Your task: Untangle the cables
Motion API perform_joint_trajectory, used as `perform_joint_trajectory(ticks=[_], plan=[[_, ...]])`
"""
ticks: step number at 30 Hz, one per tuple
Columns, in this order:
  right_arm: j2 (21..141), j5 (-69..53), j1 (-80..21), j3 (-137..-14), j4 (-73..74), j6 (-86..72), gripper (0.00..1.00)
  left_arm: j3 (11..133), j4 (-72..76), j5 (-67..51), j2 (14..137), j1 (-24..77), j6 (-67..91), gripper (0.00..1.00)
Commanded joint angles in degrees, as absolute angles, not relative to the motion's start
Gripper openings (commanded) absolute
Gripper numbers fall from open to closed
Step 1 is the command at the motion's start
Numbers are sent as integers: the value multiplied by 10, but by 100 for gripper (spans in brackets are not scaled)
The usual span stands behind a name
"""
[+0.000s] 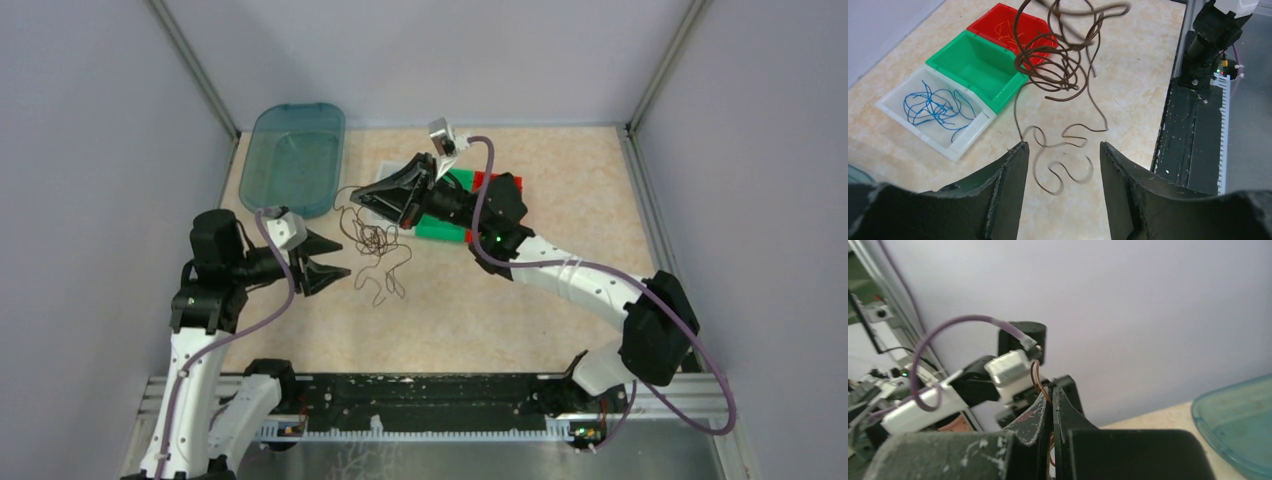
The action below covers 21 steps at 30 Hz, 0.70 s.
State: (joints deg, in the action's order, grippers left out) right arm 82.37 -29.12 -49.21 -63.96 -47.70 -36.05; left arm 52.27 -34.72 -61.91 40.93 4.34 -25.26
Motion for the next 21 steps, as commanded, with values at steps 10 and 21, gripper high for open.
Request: perform_joint_trajectory(ticks=[10,21], plan=[[854,-359,-507,-696,-621,-508,0,543,-299,-806,424,42,-163,52],[892,-361,-540,-735,-618,-511,0,525,-169,-776,406,43,-68,36]])
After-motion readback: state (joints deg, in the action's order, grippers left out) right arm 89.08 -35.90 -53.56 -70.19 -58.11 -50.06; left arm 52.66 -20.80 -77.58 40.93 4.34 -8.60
